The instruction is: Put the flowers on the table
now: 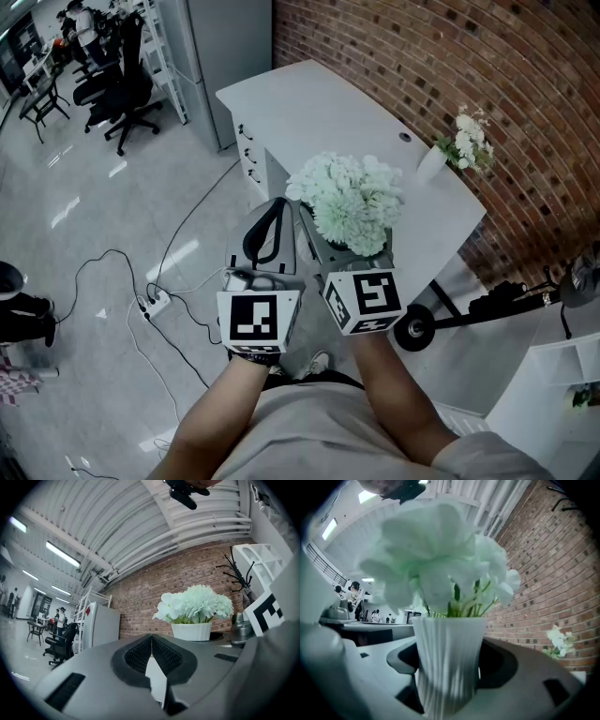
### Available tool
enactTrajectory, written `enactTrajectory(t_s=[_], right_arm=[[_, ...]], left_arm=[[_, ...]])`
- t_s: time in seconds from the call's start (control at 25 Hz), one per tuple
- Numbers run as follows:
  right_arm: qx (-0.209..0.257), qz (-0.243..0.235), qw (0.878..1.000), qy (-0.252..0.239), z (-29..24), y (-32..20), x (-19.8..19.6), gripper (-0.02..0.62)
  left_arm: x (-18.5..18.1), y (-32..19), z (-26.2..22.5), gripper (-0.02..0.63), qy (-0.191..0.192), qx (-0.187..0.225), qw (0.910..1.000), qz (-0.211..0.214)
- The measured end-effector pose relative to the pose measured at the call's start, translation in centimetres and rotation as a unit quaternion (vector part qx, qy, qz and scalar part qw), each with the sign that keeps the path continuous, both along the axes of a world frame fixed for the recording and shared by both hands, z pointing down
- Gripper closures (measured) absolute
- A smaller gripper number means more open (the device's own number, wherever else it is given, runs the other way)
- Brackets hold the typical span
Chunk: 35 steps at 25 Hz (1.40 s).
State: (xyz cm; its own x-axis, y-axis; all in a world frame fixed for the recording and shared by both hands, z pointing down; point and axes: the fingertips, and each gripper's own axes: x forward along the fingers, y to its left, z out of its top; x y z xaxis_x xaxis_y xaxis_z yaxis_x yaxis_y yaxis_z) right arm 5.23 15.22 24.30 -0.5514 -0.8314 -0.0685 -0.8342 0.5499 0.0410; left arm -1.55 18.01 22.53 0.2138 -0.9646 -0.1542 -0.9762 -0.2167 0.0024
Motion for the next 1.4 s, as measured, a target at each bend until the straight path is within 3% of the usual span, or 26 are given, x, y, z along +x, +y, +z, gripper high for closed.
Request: enactTrajectory(t_s=[0.8, 1.4], right_arm=[[0.001, -0.01, 1.0, -0.001, 0.5, -0.4, 2.2, 0.242], [-0.002, -0.036, 0.999, -0.004, 1.6, -2.4, 6.9, 0.243]], left_arm=[[2.6, -0.7, 0.6, 0.6, -0.004, -0.009, 0.9999, -0.005], [5.9, -3.1, 1.1, 0.6, -0.011, -0.001, 0.9987, -0.05]])
